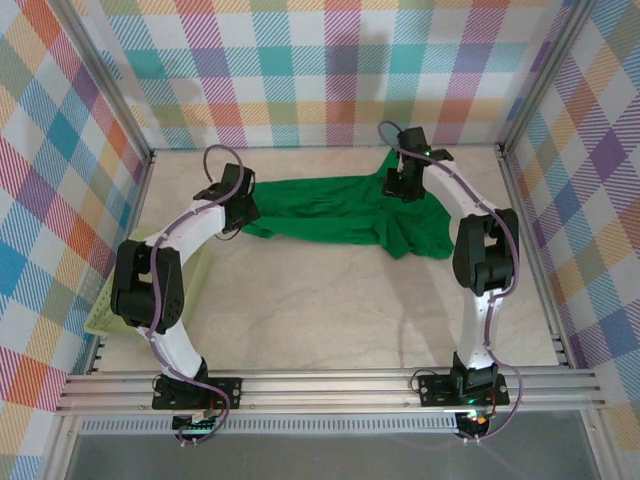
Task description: Fold the inside-out t-shirt
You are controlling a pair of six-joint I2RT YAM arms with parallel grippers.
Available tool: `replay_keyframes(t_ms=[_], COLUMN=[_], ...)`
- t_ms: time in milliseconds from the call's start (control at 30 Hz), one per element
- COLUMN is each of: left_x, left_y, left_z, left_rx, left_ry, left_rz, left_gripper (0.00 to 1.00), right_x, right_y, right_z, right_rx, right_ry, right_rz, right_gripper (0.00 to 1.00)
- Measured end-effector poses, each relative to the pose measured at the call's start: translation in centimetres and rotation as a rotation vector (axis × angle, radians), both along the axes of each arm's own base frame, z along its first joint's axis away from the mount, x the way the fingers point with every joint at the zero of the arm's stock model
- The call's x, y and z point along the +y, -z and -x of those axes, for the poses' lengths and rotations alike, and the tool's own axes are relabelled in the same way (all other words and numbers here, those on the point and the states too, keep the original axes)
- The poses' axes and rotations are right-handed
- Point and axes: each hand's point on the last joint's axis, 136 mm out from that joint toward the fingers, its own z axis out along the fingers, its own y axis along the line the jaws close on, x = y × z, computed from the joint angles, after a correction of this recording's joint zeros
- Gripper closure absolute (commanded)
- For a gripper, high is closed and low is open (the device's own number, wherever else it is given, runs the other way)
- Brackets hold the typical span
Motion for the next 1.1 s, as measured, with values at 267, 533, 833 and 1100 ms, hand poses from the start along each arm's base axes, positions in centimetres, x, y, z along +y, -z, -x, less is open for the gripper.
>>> replay_keyframes(t_ms=[267,533,833,1100], left_x=[0.6,0.5,0.7,0.6], left_y=[1.6,1.5,2.0,1.6], left_z=[0.6,0.4,1.0,0.9], left_rx=[0.053,0.040,0.051,0.034], left_ry=[-0.030,-0.036,-0.036,-0.037], left_rz=[-0.024,-0.017,-0.019,-0.010], left_gripper=[1.00,1.00,1.00,1.00], right_x=[-2.4,-2.6,-1.5,-1.1], right_y=[1.7,5.0,8.9,3.8], right_z=[10.0,16.2,12.4,7.5], right_rx=[0.109,0.171,0.211,0.093], right_ry=[0.024,0.056,0.103,0.075], right_rz=[0.025,-0.058,-0.072,0.069], right_gripper=[0.55,0.47,0.86,1.00])
